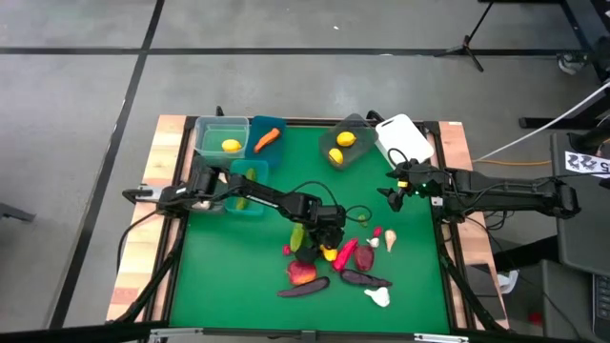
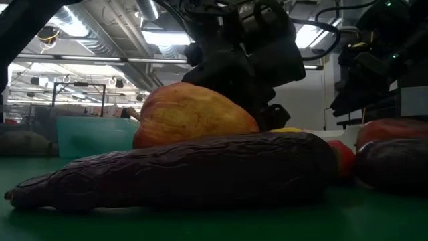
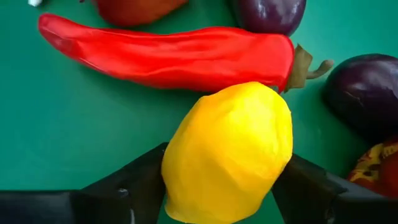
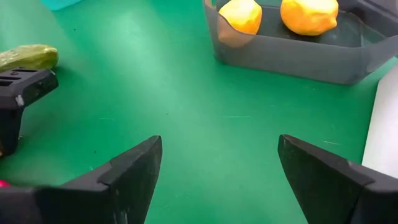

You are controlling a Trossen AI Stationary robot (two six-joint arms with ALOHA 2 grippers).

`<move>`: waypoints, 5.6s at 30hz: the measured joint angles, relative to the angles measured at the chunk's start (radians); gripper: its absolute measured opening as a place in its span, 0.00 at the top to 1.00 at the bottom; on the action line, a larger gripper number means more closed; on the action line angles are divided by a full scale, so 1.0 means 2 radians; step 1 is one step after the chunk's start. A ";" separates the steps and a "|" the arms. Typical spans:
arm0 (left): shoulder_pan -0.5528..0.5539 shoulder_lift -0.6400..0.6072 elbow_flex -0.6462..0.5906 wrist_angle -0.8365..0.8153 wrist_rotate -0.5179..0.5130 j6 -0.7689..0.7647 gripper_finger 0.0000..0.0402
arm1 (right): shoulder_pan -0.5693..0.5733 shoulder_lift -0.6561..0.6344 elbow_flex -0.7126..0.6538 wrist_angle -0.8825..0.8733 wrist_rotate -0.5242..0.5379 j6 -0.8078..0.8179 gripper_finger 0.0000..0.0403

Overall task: Sort produce into baskets
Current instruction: Put the yellow lemon into the right black bin, then put the red apple into the white bin

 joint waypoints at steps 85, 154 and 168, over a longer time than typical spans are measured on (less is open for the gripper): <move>0.222 -0.150 0.011 -0.058 -0.139 -0.153 0.27 | 0.000 0.000 0.000 0.000 0.005 -0.001 0.21; -0.172 -0.064 0.084 -0.238 -0.205 -0.482 0.11 | 0.000 0.000 0.000 0.004 -0.009 -0.006 0.21; -0.168 -0.033 0.084 -0.257 -0.202 -0.453 0.11 | 0.000 0.000 0.000 0.005 -0.019 -0.006 0.21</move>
